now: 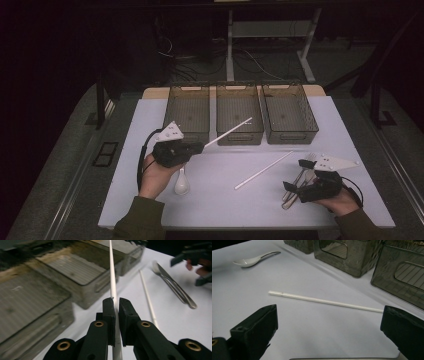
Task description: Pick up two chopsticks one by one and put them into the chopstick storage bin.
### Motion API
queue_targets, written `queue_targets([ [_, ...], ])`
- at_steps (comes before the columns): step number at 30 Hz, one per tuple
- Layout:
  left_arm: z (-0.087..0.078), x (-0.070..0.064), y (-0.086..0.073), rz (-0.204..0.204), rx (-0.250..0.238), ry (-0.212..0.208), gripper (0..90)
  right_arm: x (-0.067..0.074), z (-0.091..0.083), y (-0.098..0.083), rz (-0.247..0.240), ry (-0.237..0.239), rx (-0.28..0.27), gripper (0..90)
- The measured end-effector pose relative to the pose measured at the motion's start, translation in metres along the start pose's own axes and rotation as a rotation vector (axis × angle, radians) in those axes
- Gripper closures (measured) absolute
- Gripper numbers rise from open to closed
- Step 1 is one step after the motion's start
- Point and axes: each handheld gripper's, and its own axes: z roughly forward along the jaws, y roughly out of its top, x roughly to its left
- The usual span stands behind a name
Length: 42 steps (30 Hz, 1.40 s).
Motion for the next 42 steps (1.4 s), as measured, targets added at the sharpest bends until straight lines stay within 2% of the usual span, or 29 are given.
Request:
queue_targets([
  [4, -0.009, 0.010, -0.002, -0.031, -0.013, 0.050, 83.4, 0.000, 0.000, 0.000, -0.001, 0.000, 0.001, 1.4],
  [5, -0.009, 0.010, -0.002, -0.031, -0.013, 0.050, 83.4, 0.000, 0.000, 0.000, -0.002, 0.000, 0.000, 1.4],
  [6, -0.012, 0.014, -0.004, -0.046, -0.018, 0.072, 83.4, 0.000, 0.000, 0.000, -0.001, 0.000, 0.000, 1.4],
  [7, -0.012, 0.014, -0.004, -0.046, -0.018, 0.072, 83.4, 0.000, 0.000, 0.000, 0.000, 0.000, -0.001, 1.4],
  [8, -0.016, 0.018, -0.005, -0.058, -0.019, 0.098, 83.4, 0.000, 0.000, 0.000, 0.000, 0.000, -0.001, 1.4],
  [11, -0.020, 0.024, -0.007, -0.069, -0.017, 0.143, 83.4, 0.000, 0.000, 0.000, -0.001, 0.001, 0.001, 1.4],
  [12, -0.020, 0.024, -0.007, -0.069, -0.017, 0.143, 83.4, 0.000, 0.000, 0.000, -0.001, 0.002, 0.001, 1.4],
  [13, -0.021, 0.028, -0.007, -0.073, -0.016, 0.177, 83.4, 0.000, 0.000, 0.000, -0.002, 0.001, 0.001, 1.4],
  [16, -0.021, 0.034, -0.007, -0.084, -0.020, 0.200, 83.5, 0.000, 0.001, 0.000, -0.001, -0.001, 0.001, 1.4],
  [19, -0.019, 0.046, -0.007, -0.099, -0.014, 0.246, 83.4, 0.000, 0.000, 0.000, 0.001, -0.003, 0.000, 1.4],
  [23, -0.017, 0.061, -0.002, -0.125, -0.016, 0.281, 83.4, -0.001, 0.000, 0.000, 0.001, -0.005, 0.005, 1.4],
  [24, -0.017, 0.061, -0.002, -0.125, -0.016, 0.281, 83.4, -0.001, 0.000, 0.000, 0.001, -0.004, 0.006, 1.4],
  [26, -0.016, 0.073, 0.006, -0.134, -0.008, 0.307, 83.5, -0.001, 0.000, 0.000, 0.002, -0.005, 0.006, 1.4],
  [29, -0.013, 0.085, 0.015, -0.158, -0.013, 0.333, 83.4, -0.001, 0.000, 0.000, 0.004, -0.006, 0.004, 1.4],
  [30, -0.013, 0.085, 0.015, -0.158, -0.013, 0.333, 83.4, -0.001, 0.000, 0.000, 0.004, -0.006, 0.005, 1.4],
  [31, -0.011, 0.093, 0.019, -0.174, -0.019, 0.347, 83.5, -0.001, 0.000, 0.000, 0.003, -0.005, 0.006, 1.4],
  [32, -0.011, 0.093, 0.019, -0.174, -0.019, 0.347, 83.4, -0.001, 0.000, 0.000, 0.003, -0.005, 0.006, 1.4],
  [34, -0.005, 0.104, 0.022, -0.199, -0.016, 0.365, 83.4, -0.001, 0.000, 0.000, 0.005, -0.005, 0.005, 1.4],
  [39, 0.007, 0.115, 0.021, -0.232, -0.004, 0.385, 83.5, -0.001, 0.000, 0.000, 0.008, -0.004, 0.004, 1.4],
  [41, 0.017, 0.122, 0.019, -0.251, 0.021, 0.400, 83.4, -0.001, 0.000, 0.000, 0.007, -0.003, 0.004, 1.4],
  [42, 0.020, 0.124, 0.019, -0.247, 0.039, 0.409, 83.4, -0.001, 0.000, 0.000, 0.007, -0.003, 0.004, 1.4],
])
